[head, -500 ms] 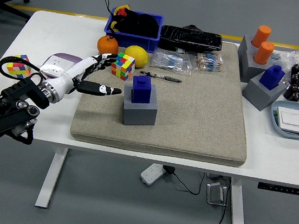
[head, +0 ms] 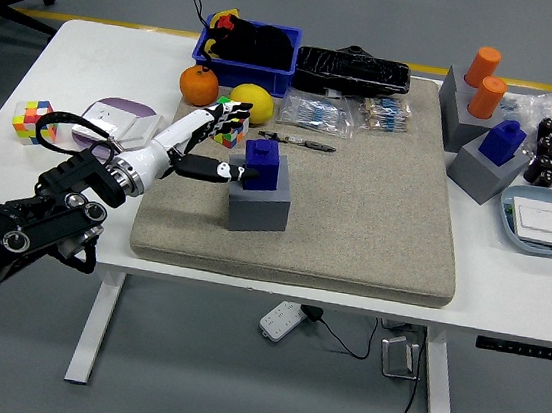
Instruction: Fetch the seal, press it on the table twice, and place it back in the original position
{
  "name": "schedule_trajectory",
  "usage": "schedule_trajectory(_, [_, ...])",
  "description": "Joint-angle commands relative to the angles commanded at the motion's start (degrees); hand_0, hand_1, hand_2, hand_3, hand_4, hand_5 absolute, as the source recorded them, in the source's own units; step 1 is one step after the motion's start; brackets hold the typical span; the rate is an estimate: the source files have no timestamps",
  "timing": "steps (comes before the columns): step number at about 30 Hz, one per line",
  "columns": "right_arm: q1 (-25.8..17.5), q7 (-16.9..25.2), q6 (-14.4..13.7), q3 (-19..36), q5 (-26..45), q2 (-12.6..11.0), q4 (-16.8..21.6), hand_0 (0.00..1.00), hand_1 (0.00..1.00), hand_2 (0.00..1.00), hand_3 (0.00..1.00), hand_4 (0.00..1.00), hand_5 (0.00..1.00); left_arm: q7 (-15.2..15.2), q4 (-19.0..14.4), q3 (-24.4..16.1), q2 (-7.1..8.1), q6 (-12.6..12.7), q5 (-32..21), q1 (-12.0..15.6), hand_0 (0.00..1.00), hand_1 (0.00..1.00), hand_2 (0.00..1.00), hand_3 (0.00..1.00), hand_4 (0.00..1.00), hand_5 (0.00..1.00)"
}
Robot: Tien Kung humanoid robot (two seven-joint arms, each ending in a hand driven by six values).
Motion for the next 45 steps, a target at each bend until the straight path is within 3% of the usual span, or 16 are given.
schedule_trajectory(12, [-0.1,0.0,0.0,-0.3,0.2,0.0,-0.1,0.865,0.781,0.741,0.745,0.8,0.569,0.0,2.5,1.0,-2.09,0.9,0.4,-0.4,0.892,0.894,0.903,0.947,0.998,0.18])
schedule_trajectory(13, [0.0,0.0,0.0,-0.4,0.2,0.0,0.0,0.865,0.781,0.741,0.745,0.8,0.567,0.1,2.7,1.1,-2.19,1.0,0.5,-0.4,0.889,0.89,0.889,0.929,0.998,0.063])
schedule_trajectory(18, [0.0,0.0,0.0,-0.5,0.3,0.1,0.0,0.865,0.781,0.741,0.745,0.8,0.567,0.4,3.6,1.7,-2.64,1.4,1.1,-0.3,0.889,0.89,0.889,0.929,0.998,0.063])
schedule_trajectory(19, [-0.1,0.0,0.0,-0.5,0.3,0.1,0.0,0.865,0.781,0.741,0.744,0.8,0.568,0.4,3.7,1.8,-2.67,1.5,1.0,-0.2,0.883,0.878,0.878,0.913,0.989,0.002])
schedule_trajectory(30, [0.0,0.0,0.0,-0.6,0.4,0.1,0.0,0.865,0.781,0.741,0.744,0.8,0.568,-0.2,3.8,1.8,-3.03,1.9,-0.2,-0.2,0.87,0.864,0.856,0.901,0.971,0.002])
schedule_trajectory(31, [0.0,0.0,0.0,-0.6,0.4,0.1,0.0,0.865,0.781,0.741,0.745,0.8,0.567,-0.2,3.8,1.8,-3.09,1.9,-0.2,-0.2,0.856,0.831,0.814,0.896,0.962,0.002])
schedule_trajectory(36, [-0.1,0.0,0.0,-0.7,0.4,0.1,-0.1,0.865,0.781,0.741,0.745,0.8,0.567,-0.3,3.9,1.9,-3.34,1.9,-0.4,-0.1,0.856,0.831,0.814,0.896,0.962,0.002])
schedule_trajectory(37, [-0.1,0.0,0.0,-0.7,0.4,0.1,-0.1,0.865,0.781,0.74,0.744,0.8,0.567,-0.4,3.9,2.0,-3.38,1.9,-0.4,-0.1,0.84,0.808,0.755,0.881,0.951,0.002])
schedule_trajectory(45, [-0.1,0.0,0.0,-0.8,0.5,0.2,-0.1,0.865,0.781,0.741,0.744,0.8,0.567,-0.3,4.5,2.0,-3.73,2.0,-0.8,-0.2,0.827,0.794,0.737,0.87,0.95,0.002])
